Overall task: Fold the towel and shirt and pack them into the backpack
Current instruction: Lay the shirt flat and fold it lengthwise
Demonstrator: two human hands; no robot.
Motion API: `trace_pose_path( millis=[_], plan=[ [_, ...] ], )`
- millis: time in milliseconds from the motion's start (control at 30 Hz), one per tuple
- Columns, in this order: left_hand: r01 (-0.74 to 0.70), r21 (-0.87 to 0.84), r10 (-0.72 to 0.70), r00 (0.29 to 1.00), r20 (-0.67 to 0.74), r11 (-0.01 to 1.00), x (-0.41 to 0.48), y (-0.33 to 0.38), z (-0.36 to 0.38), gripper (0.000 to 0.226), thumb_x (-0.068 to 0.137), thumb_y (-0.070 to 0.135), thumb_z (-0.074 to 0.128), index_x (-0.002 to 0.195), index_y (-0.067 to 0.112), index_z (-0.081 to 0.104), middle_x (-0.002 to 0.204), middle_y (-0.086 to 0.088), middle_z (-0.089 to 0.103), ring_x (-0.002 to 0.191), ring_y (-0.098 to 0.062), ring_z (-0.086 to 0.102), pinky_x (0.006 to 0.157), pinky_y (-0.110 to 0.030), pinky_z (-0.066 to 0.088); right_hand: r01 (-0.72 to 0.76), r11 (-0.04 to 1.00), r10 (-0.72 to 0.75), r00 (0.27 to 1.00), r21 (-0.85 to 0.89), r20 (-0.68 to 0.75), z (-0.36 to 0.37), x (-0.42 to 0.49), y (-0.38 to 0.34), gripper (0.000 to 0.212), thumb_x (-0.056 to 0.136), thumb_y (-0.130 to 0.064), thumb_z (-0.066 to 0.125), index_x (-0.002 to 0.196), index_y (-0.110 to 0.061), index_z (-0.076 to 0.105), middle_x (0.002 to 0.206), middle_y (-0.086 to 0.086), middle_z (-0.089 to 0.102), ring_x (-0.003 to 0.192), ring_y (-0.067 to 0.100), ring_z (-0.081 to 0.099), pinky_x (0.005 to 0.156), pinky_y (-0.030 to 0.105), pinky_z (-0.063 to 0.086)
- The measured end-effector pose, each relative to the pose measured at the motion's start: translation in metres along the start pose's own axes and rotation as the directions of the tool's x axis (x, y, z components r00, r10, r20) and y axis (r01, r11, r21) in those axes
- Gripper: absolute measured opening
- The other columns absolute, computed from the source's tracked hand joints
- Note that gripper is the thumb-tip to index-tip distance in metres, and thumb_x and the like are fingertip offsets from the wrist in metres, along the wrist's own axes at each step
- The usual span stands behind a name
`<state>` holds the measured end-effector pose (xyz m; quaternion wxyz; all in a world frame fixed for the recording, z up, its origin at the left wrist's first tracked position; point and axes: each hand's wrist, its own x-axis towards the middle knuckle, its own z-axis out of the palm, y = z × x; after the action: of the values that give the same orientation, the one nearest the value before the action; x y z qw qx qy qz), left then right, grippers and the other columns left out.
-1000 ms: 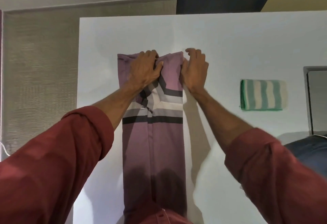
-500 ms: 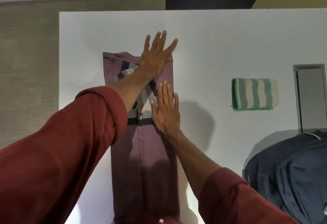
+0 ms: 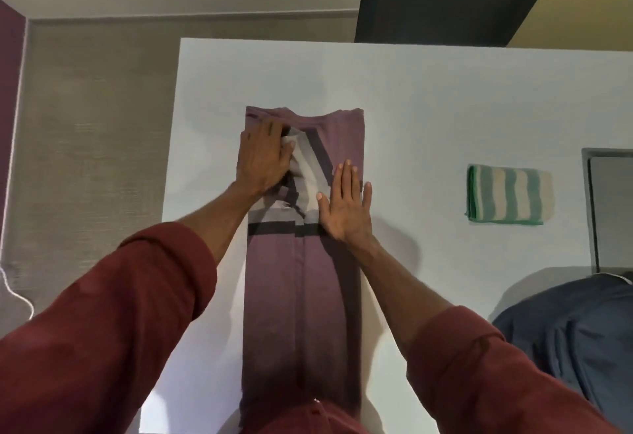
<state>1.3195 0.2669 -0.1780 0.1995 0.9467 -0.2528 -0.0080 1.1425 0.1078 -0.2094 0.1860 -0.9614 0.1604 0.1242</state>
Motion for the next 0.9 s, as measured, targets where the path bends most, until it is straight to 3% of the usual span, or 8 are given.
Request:
trace_pose_path(
  millis=[133, 200, 267, 400, 600, 700, 800, 900],
  plan=[
    [0.046, 0.013, -0.048, 0.985, 0.164, 0.999, -0.012, -0.016, -0.006, 0.044, 0.108, 0.054, 0.049, 0.137, 0.022, 0.052, 0.134, -0.010, 0.061, 0.117, -0.033, 0.061, 0.106, -0.054, 0.046, 0.089, 0.995, -0.081, 0.982, 0.040, -0.170, -0.028, -0.015, -0.027, 0.060, 0.110, -0.044, 0.041, 0.160, -0.012, 0.040, 0.162, 0.013, 0.044, 0.151, 0.032, 0.041, 0.129, 0.058, 0.024],
    [0.061, 0.004, -0.061, 0.981, 0.185, 0.998, -0.010, -0.015, -0.010, 0.042, 0.108, 0.053, 0.051, 0.136, 0.020, 0.052, 0.129, -0.011, 0.063, 0.115, -0.034, 0.063, 0.106, -0.055, 0.046, 0.220, 0.975, -0.215, 0.961, 0.012, -0.175, -0.031, -0.022, -0.040, 0.049, 0.107, -0.040, 0.052, 0.149, -0.017, 0.051, 0.148, 0.010, 0.054, 0.135, 0.029, 0.051, 0.117, 0.056, 0.041],
    [0.066, -0.073, -0.053, 0.983, 0.174, 0.995, -0.008, -0.014, -0.015, 0.042, 0.108, 0.051, 0.052, 0.135, 0.018, 0.053, 0.125, -0.012, 0.067, 0.110, -0.034, 0.065, 0.104, -0.055, 0.049, 0.299, 0.954, -0.299, 0.944, -0.028, -0.142, -0.028, -0.022, -0.053, 0.048, 0.103, -0.039, 0.063, 0.146, -0.019, 0.053, 0.144, 0.009, 0.055, 0.129, 0.029, 0.053, 0.110, 0.055, 0.047],
    [0.093, -0.200, -0.049, 0.976, 0.212, 0.975, -0.002, -0.014, -0.028, 0.031, 0.110, 0.044, 0.053, 0.127, 0.017, 0.054, 0.111, -0.007, 0.069, 0.091, -0.028, 0.067, 0.084, -0.043, 0.057, 0.253, 0.966, -0.258, 0.961, -0.055, -0.099, -0.022, -0.005, -0.077, 0.061, 0.094, -0.039, 0.078, 0.145, -0.018, 0.053, 0.138, 0.011, 0.062, 0.124, 0.032, 0.060, 0.105, 0.057, 0.049],
    [0.134, -0.217, -0.081, 0.968, 0.237, 0.967, 0.006, -0.028, -0.030, 0.019, 0.110, 0.030, 0.055, 0.121, 0.015, 0.059, 0.115, -0.010, 0.070, 0.095, -0.021, 0.062, 0.090, -0.040, 0.057, 0.331, 0.932, -0.354, 0.916, -0.144, -0.188, -0.027, -0.014, -0.077, 0.038, 0.098, -0.037, 0.072, 0.129, -0.017, 0.062, 0.131, 0.009, 0.066, 0.113, 0.028, 0.064, 0.100, 0.053, 0.052],
    [0.194, -0.151, -0.144, 0.946, 0.290, 0.969, 0.005, -0.034, -0.024, 0.020, 0.100, 0.019, 0.064, 0.119, 0.013, 0.059, 0.117, -0.011, 0.068, 0.102, -0.031, 0.065, 0.093, -0.051, 0.059, 0.419, 0.898, -0.438, 0.876, -0.131, -0.201, -0.021, -0.027, -0.066, 0.029, 0.102, -0.034, 0.067, 0.127, -0.020, 0.061, 0.127, 0.007, 0.064, 0.110, 0.027, 0.063, 0.100, 0.051, 0.050],
    [0.159, 0.021, -0.160, 0.969, 0.186, 0.987, -0.001, -0.035, -0.017, 0.033, 0.096, 0.023, 0.067, 0.126, 0.009, 0.059, 0.125, -0.018, 0.063, 0.109, -0.039, 0.062, 0.094, -0.053, 0.053, 0.550, 0.832, -0.554, 0.816, -0.076, -0.165, -0.010, -0.037, -0.061, 0.033, 0.103, -0.031, 0.061, 0.133, -0.017, 0.063, 0.127, 0.008, 0.063, 0.111, 0.029, 0.061, 0.095, 0.047, 0.045],
    [0.051, 0.054, -0.051, 0.999, 0.002, 0.997, -0.016, -0.023, -0.015, 0.037, 0.099, 0.015, 0.066, 0.135, 0.009, 0.061, 0.134, -0.017, 0.063, 0.116, -0.038, 0.061, 0.096, -0.049, 0.050, 0.526, 0.850, -0.493, 0.791, -0.008, -0.361, 0.004, -0.053, -0.055, 0.038, 0.108, -0.021, 0.057, 0.143, -0.008, 0.065, 0.143, 0.014, 0.064, 0.126, 0.030, 0.061, 0.105, 0.048, 0.044]
  ],
)
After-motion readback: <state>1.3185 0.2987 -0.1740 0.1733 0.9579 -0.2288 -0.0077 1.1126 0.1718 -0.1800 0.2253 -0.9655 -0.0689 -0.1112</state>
